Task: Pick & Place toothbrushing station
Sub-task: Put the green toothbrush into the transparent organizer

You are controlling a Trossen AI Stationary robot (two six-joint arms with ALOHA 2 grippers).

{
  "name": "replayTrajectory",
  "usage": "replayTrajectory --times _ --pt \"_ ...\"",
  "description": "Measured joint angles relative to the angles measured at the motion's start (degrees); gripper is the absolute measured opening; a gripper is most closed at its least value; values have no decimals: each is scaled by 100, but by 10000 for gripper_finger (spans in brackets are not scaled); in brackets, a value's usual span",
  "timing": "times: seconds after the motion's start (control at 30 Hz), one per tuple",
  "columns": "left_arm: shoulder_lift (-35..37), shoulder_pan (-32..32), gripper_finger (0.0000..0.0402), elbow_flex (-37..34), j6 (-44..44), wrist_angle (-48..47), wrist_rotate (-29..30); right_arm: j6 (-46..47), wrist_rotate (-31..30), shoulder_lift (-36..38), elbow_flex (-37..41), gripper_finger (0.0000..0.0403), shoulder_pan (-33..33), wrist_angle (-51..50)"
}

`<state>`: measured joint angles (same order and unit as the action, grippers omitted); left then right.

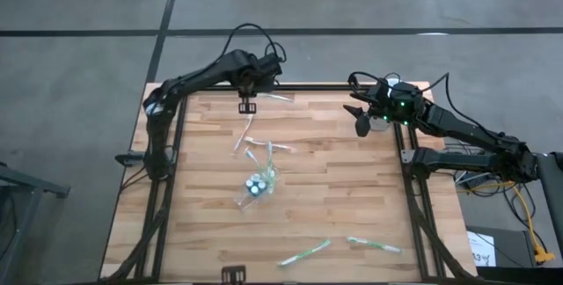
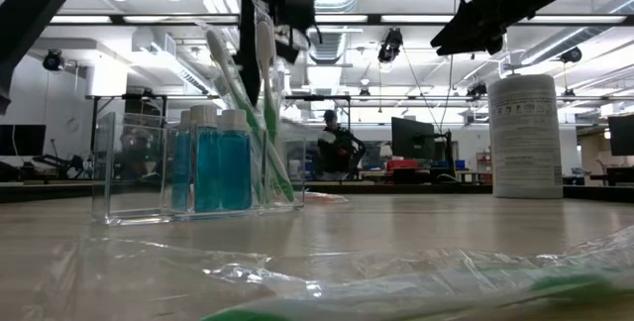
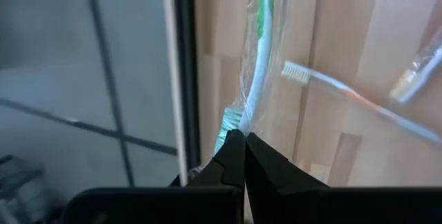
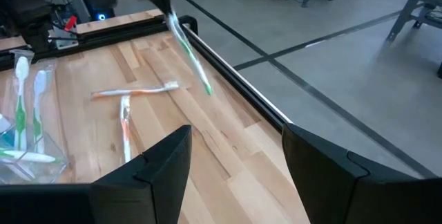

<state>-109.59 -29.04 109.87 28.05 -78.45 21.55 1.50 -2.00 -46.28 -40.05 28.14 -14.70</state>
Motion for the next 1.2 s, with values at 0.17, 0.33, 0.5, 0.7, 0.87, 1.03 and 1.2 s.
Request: replayTrajectory --times 0.17,0.33,0.5,0.7,0.87,1.03,1.2 --pt "271 429 2 452 -485 -446 536 0 0 0 0 221 1 0" --pt "539 788 1 485 -855 -486 816 0 -1 0 0 221 1 -2" --pt "754 1029 1 480 -1524 -820 670 0 0 0 0 221 0 -2" --pt "1021 1406 2 487 -2388 -1159 326 0 0 0 0 221 0 -4" --pt "1155 1710 3 487 -3387 -1163 298 0 -1 0 0 221 2 -4" --pt "1165 1870 2 481 -4122 -1156 252 0 0 0 0 221 2 -4" --pt "1319 1933 2 380 -4170 -1157 -215 0 0 0 0 221 1 -4"
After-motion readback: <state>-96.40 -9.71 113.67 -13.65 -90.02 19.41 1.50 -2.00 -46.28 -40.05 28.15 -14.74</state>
